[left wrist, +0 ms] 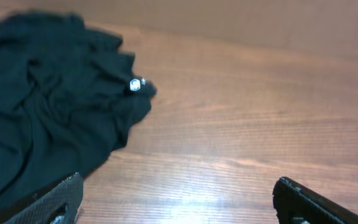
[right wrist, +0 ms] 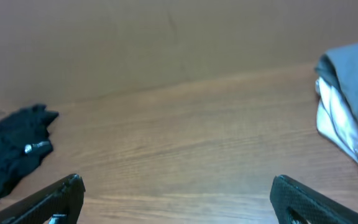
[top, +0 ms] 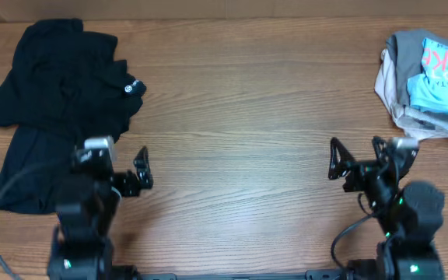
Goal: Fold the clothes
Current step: 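Reach the left gripper to the black shirt's edge and grasp it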
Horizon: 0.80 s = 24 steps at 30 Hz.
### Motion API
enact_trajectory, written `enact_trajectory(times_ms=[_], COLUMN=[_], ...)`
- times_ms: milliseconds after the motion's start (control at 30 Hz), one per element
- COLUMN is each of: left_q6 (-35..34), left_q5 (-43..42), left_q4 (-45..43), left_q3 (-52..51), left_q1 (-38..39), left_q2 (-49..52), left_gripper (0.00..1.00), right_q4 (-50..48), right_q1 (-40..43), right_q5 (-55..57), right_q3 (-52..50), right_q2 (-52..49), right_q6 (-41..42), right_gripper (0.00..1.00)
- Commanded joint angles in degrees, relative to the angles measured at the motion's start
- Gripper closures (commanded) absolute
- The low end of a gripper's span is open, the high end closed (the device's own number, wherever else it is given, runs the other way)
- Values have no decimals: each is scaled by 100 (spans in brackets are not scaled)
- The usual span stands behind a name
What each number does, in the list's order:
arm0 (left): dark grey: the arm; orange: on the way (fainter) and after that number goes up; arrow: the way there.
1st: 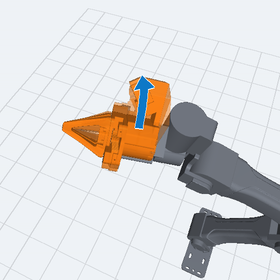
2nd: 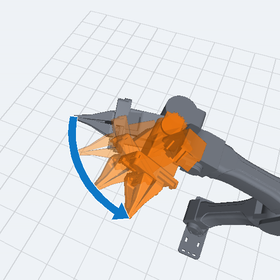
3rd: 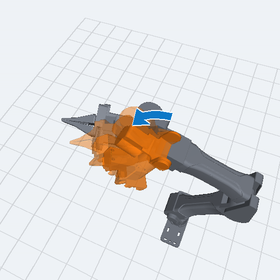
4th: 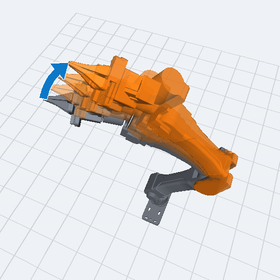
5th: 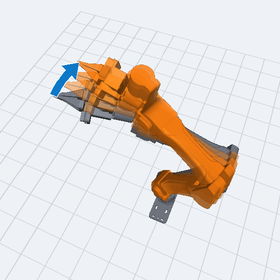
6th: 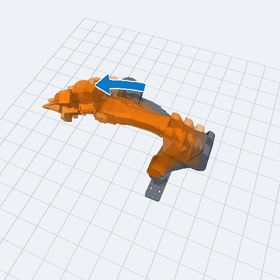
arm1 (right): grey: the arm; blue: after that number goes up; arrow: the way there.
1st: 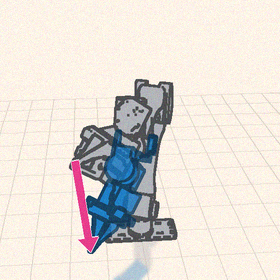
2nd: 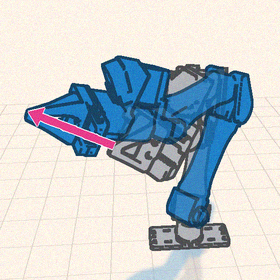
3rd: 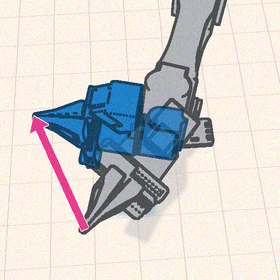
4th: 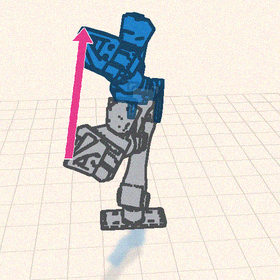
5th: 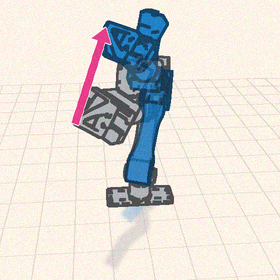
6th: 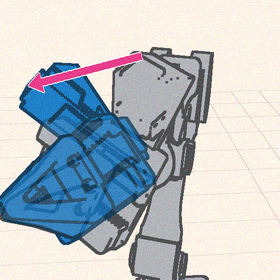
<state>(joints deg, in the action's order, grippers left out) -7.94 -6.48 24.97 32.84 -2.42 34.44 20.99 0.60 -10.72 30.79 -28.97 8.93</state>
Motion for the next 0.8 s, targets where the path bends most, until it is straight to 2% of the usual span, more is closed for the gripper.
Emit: enact_trajectory(times_ms=[0, 200, 367, 467, 633, 700, 767], left_q6=[212, 898, 973, 973, 1161, 992, 529], left_q5=[-120, -560, -654, -826, -763, -717, -538], left_q4=[527, 2046, 3060, 2973, 2240, 2124, 2059], left_q3=[1165, 3287, 4878, 5348, 5381, 5381, 5381], left_q1=[-57, -57, -57, -57, -101, -221, -455], left_q2=[1062, 2970, 4262, 4778, 5272, 5405, 5521], left_gripper=[0, 0, 0, 0, 0, 0, 2], right_q4=[402, 1694, 2717, 2793, 2343, 2334, 2369], right_q1=[-50, -50, -50, -50, -50, -50, -50], right_q5=[-61, -490, -1029, -1534, -2315, -2284, -2223], right_q3=[938, 2503, 3687, 4113, 4166, 4166, 4164], right_q2=[-745, -2347, -3652, -4225, -4664, -4750, -4804], right_q6=[-44, -46, -39, -37, -20, -44, -48], right_gripper=[0, 0, 0, 0, 0, 0, 0])
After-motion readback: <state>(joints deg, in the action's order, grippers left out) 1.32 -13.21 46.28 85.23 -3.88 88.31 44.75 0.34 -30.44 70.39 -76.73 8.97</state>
